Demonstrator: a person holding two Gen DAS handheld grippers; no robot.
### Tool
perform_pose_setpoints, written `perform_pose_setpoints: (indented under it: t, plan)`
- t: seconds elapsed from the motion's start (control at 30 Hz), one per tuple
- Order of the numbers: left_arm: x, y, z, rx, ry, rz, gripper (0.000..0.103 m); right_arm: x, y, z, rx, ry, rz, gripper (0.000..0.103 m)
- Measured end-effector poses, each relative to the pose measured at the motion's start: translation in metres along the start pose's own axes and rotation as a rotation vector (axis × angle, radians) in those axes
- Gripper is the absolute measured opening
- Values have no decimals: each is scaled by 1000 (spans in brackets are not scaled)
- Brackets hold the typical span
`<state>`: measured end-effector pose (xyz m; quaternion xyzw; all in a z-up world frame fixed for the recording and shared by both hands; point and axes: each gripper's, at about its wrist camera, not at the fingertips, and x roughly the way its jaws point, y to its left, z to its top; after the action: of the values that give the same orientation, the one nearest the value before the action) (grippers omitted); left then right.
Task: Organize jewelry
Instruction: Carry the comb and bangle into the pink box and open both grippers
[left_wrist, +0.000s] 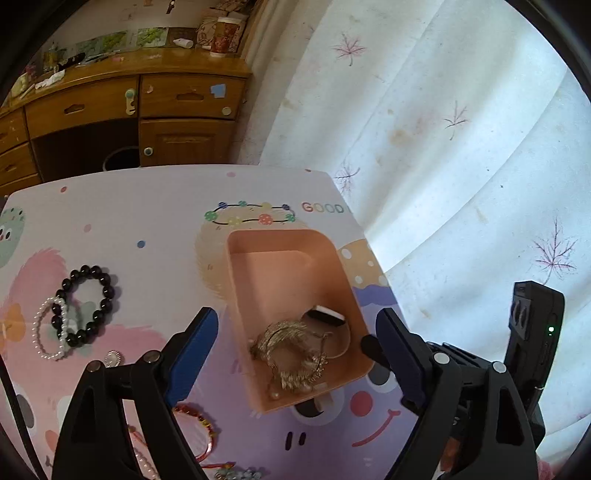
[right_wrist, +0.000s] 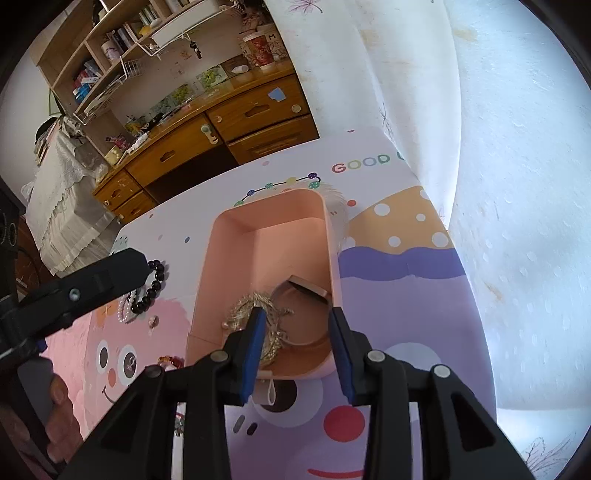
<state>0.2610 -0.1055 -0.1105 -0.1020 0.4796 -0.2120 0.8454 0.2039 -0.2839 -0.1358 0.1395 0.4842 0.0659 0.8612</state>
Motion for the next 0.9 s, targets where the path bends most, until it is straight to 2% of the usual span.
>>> perform_pose_setpoints:
  t: [0.1,0.27,0.33,0.5,0.6,0.73,0.9]
  plan:
    - [-6,14,-4,-24,17,45,86,-5,3,-7,3,-7,7,35]
    - [-25,47,-19,-48,49,184,86,-15,15,-26,19,-5,23,35]
    - [-32,62,-26,-57,79,237,86,-17,22,-36,17,10,41,35]
    - [-61,105,-47,-72,103,299,86,-20,54,-69,-1,75,52,35]
    - [-79,124,-57,-50,97,302,86,-21,78,-90,-10,102,80,35]
    - [-93,142,-65,-2,121,264,86,-21,118,-116,-27,128,84,35]
    - [-101,156,-77,127,173,194,86,-9,163,-145,-19,126,61,35]
